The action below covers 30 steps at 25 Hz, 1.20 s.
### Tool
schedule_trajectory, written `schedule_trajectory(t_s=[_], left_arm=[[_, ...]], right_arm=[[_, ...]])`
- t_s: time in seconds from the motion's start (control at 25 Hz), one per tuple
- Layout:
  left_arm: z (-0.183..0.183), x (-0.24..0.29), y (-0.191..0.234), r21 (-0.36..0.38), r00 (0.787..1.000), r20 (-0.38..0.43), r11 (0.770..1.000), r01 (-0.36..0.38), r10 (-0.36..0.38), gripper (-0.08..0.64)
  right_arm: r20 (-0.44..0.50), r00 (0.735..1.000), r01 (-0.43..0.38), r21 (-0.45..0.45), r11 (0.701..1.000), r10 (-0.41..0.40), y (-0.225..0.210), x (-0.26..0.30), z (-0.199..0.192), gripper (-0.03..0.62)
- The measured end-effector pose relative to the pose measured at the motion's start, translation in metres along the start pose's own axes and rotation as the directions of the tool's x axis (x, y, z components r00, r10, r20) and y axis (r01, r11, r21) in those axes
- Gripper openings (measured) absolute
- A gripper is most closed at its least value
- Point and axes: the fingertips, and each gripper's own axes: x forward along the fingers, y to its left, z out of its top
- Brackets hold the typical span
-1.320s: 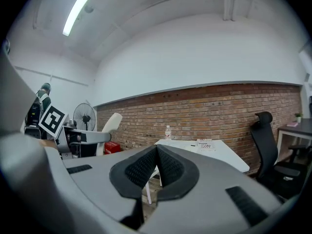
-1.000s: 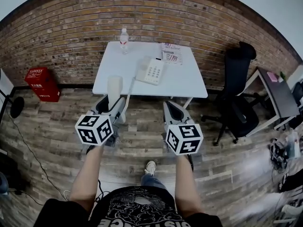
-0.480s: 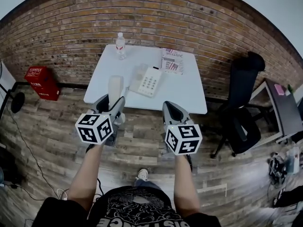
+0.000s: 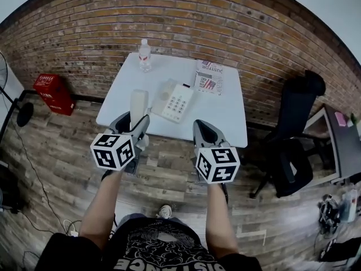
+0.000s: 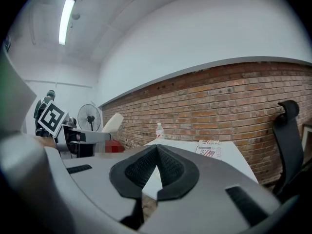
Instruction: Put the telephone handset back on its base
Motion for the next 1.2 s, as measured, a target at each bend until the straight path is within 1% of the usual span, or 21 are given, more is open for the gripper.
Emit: schedule_trajectory(t_s=[0.2,0.4,0.68,0.92,1.2], left_arm=[[0.002,0.014,0.0,0.001,1.0,0.0,1.0,-0.02,0.02,0.222],[0.006,0.027,0.002,0.009,1.0,0.0,1.0,-0.025,0.025,0.222],[0.002,0.048,0.013,0.003,1.0,-0.013,1.0,-0.028,0.028,0.222],[0.002,0.08,0.032,-0.003,0.999,-0.047,1.0,0.002,-0.002,0.222],[-0.004,0.131,0.047,0.01,0.99,-0.125,0.997,0.073,-0.072,0.222]], right_arm=[[0.002,1.0,-0.024,-0.002,1.0,0.024,-0.011,0.009,0.001,-0.002],[0.007,0.999,-0.037,-0.007,0.999,0.037,-0.018,0.021,0.007,-0.002],[-0.006,0.998,-0.058,-0.018,0.998,0.058,-0.023,0.042,0.004,-0.002],[-0.017,0.998,-0.053,-0.022,0.998,0.053,-0.03,0.073,0.008,-0.002],[-0.03,0.999,-0.027,-0.009,1.0,0.027,-0.046,0.114,0.011,-0.002]])
